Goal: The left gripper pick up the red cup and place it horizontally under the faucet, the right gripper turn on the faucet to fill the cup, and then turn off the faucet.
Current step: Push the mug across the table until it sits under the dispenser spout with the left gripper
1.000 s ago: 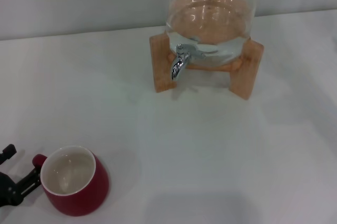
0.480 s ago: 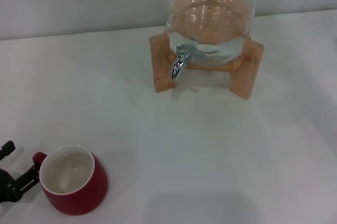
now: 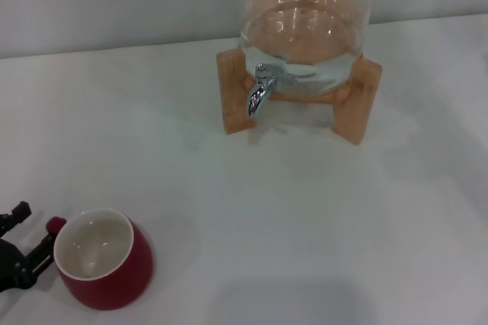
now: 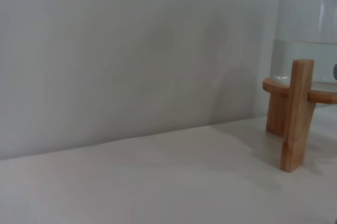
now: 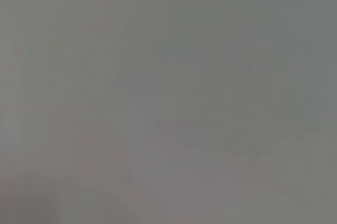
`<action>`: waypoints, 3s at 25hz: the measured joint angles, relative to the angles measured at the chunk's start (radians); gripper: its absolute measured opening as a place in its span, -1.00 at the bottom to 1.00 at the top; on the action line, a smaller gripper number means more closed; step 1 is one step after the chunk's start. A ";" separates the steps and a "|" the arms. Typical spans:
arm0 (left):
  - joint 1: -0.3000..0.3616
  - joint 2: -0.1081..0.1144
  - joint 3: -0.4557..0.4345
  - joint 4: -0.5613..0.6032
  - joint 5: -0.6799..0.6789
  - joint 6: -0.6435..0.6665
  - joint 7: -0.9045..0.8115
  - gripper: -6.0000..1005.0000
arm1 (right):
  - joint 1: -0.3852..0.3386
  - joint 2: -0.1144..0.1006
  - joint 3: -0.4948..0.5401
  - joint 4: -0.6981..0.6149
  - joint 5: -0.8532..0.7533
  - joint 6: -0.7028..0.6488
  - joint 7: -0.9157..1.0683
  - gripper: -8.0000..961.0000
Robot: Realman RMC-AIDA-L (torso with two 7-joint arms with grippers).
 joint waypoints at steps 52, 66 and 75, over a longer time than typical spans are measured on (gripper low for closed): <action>-0.157 0.000 0.003 0.035 0.049 0.077 -0.186 -0.69 | -0.013 0.000 -0.006 -0.011 0.026 0.043 -0.024 0.32; -0.201 -0.002 0.084 0.070 0.078 0.139 -0.115 -0.69 | -0.012 0.000 0.000 -0.030 0.026 0.056 -0.040 0.32; -0.236 -0.003 0.090 0.093 0.069 0.167 -0.098 -0.69 | -0.010 0.000 0.000 -0.031 0.026 0.060 -0.042 0.32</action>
